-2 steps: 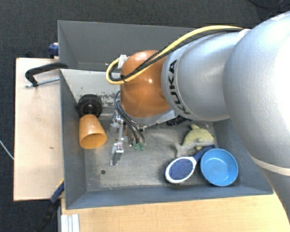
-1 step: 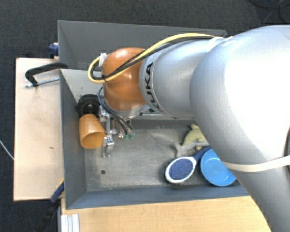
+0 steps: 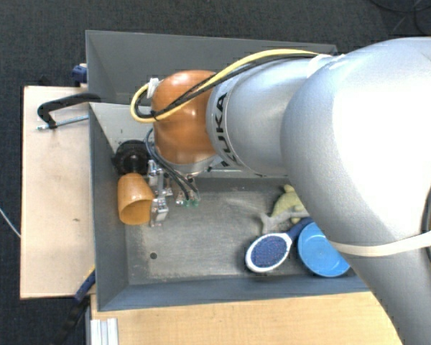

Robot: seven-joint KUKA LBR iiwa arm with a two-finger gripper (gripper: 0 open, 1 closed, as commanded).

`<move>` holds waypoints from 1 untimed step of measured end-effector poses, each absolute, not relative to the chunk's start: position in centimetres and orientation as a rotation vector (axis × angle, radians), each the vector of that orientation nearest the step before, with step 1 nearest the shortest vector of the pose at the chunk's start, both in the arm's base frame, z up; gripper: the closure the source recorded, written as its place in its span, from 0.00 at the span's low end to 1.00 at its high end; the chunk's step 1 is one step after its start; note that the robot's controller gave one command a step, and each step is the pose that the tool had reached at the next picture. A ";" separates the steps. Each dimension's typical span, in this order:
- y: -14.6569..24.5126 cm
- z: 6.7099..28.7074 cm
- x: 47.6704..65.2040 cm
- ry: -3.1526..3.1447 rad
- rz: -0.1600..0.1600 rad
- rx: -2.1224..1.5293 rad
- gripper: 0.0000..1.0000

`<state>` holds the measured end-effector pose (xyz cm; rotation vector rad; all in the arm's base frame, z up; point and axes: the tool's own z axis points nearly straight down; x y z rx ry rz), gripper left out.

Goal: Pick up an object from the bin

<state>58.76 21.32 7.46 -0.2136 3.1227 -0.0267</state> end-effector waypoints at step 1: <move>22.9 23.8 55.8 3.103 0.007 -0.394 1.00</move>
Offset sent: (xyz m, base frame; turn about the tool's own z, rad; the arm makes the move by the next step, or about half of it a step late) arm -0.0315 0.0140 0.1564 -0.1153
